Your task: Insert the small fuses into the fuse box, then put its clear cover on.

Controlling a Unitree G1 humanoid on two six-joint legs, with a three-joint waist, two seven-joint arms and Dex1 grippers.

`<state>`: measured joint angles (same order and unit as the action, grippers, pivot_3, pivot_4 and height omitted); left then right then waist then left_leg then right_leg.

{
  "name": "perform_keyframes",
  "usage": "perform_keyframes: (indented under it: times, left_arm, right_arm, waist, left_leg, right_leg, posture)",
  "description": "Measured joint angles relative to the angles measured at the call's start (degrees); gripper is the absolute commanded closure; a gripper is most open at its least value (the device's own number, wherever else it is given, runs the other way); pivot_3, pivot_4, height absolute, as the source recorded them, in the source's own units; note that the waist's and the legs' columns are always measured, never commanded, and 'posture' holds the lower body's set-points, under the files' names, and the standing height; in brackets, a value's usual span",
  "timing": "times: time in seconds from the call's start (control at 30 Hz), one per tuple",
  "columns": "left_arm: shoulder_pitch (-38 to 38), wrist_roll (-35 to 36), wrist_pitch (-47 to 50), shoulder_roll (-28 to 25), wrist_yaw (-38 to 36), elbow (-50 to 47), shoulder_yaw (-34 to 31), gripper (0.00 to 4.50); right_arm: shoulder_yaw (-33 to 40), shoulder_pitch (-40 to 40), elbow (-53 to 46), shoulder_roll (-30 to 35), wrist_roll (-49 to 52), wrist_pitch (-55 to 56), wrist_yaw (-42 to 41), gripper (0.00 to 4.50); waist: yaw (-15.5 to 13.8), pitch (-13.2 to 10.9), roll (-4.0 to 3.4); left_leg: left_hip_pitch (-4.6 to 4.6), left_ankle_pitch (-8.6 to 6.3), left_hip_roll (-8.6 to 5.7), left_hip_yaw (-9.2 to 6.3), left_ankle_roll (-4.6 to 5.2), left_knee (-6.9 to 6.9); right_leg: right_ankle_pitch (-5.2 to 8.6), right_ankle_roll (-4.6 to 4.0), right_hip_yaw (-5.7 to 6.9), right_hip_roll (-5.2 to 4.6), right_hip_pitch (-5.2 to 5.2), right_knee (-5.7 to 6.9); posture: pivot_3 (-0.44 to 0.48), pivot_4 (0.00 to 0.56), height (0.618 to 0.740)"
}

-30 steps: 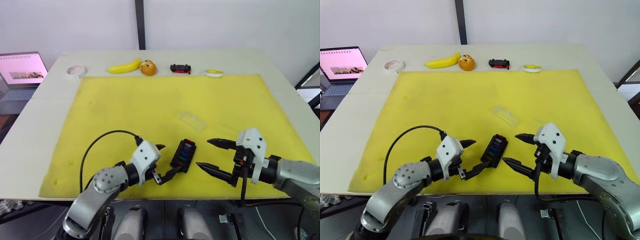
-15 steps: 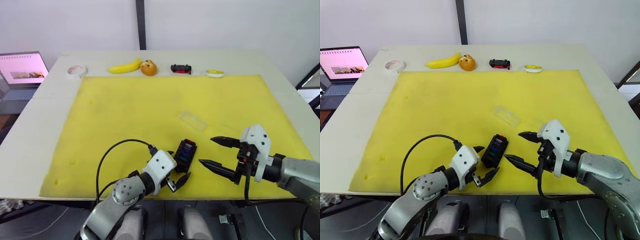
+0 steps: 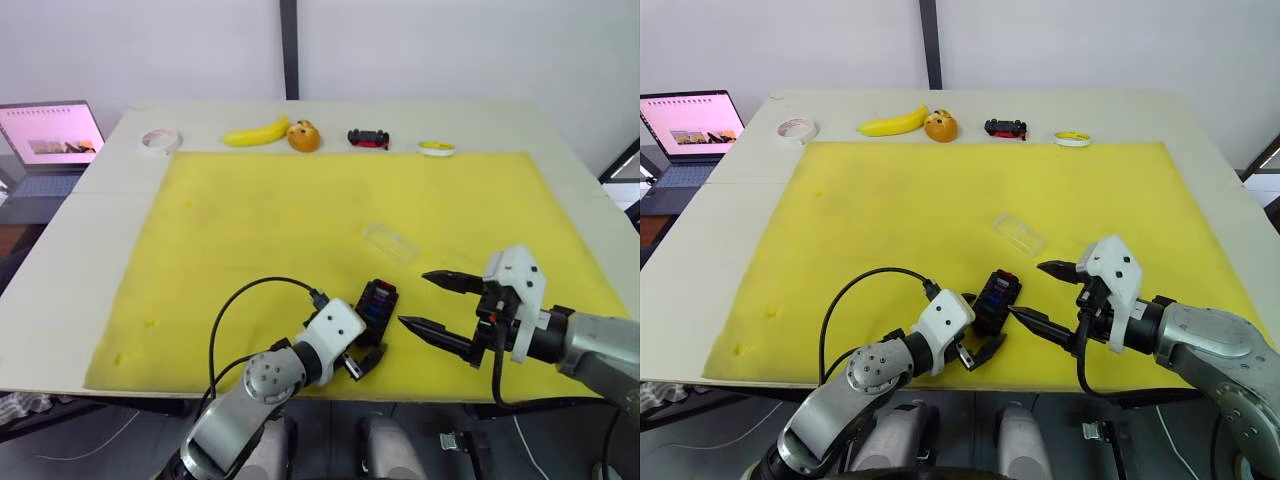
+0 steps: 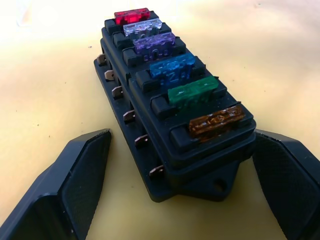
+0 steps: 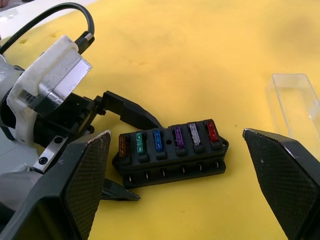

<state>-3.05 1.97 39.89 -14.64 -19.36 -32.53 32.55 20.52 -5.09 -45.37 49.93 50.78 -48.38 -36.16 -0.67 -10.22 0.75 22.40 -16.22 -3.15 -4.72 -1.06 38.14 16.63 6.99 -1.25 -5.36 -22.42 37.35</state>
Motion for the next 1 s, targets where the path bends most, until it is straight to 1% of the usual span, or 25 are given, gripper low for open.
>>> perform_keyframes:
  times: [0.1,0.13,0.27,0.7,0.77,0.8,0.93,1.0]
  left_arm:
    - [-0.5,0.4,-1.2,-1.2,-1.6,0.5,-0.9,0.86]
    - [-0.7,0.7,-1.7,-1.5,-1.9,0.9,-1.7,1.27]
    - [-1.5,1.5,-3.4,-2.8,-3.6,2.0,-2.8,1.27]
    - [-5.4,2.8,-6.6,-2.6,-7.3,7.4,-4.4,1.27]
    - [-5.9,3.7,-6.4,-2.6,-8.1,7.8,-4.9,1.79]
    - [-6.1,4.0,-6.1,-2.7,-8.4,8.0,-5.2,1.96]
    - [-7.1,6.3,-4.7,-3.1,-10.8,8.5,-6.9,1.97]
    - [-8.2,7.8,-3.6,-4.5,-12.6,8.5,-7.6,1.97]
  right_arm:
    - [-0.1,-0.1,0.0,-0.1,0.0,0.1,0.5,0.0]
    - [-0.2,-0.2,0.0,-0.1,0.0,0.2,0.7,0.0]
    - [-1.8,-0.5,-0.1,-0.5,-0.5,0.7,1.3,0.0]
    - [-2.7,-1.4,-0.6,0.3,-3.2,2.7,0.7,0.0]
    - [-2.7,-1.9,-0.6,0.5,-3.9,3.1,0.1,0.0]
    - [-2.7,-2.1,-0.6,0.5,-4.4,3.3,-0.1,0.0]
    - [-2.8,-2.6,-0.6,0.5,-5.1,3.6,-0.4,0.0]
    - [-2.8,-2.6,-0.6,0.5,-5.2,3.8,-0.3,0.0]
  waist:
    - [0.1,0.0,-0.08]
    - [0.1,0.1,-0.1]
    - [0.2,0.1,-0.11]
    - [0.0,0.1,-0.13]
    - [0.0,0.1,-0.13]
    - [0.0,0.1,-0.13]
    - [0.1,0.1,-0.13]
    - [0.1,0.1,-0.13]
  left_leg:
    - [-0.01,0.0,0.03,0.0,0.0,0.0]
    - [-0.01,0.0,0.03,0.0,0.0,-0.01]
    - [-0.01,-0.01,0.04,0.02,0.0,-0.01]
    - [-0.01,-0.01,0.02,0.01,0.0,-0.01]
    - [-0.01,-0.01,0.02,0.02,0.0,-0.01]
    - [-0.01,-0.01,0.02,0.02,0.0,-0.01]
    - [-0.01,-0.01,0.03,0.01,0.0,-0.01]
    - [-0.01,-0.01,0.03,0.01,0.0,-0.01]
  right_leg:
    - [0.0,0.0,0.0,0.02,-0.01,0.0]
    - [0.0,0.0,0.0,0.02,-0.01,0.0]
    - [0.0,0.0,0.0,0.02,-0.02,0.0]
    - [-0.01,0.0,0.01,0.01,0.0,-0.01]
    - [-0.01,0.0,0.01,0.0,0.01,-0.02]
    - [-0.01,0.0,0.01,0.0,0.01,-0.02]
    - [-0.01,0.0,0.01,0.01,-0.01,-0.01]
    - [-0.01,0.0,0.02,0.03,-0.01,-0.01]
  posture:
    - [0.0,0.15,0.74]
    - [0.0,0.15,0.74]
    - [0.0,0.15,0.74]
    - [0.0,0.15,0.74]
    - [0.0,0.15,0.74]
    - [0.0,0.15,0.74]
    - [0.0,0.15,0.74]
    - [0.0,0.15,0.74]
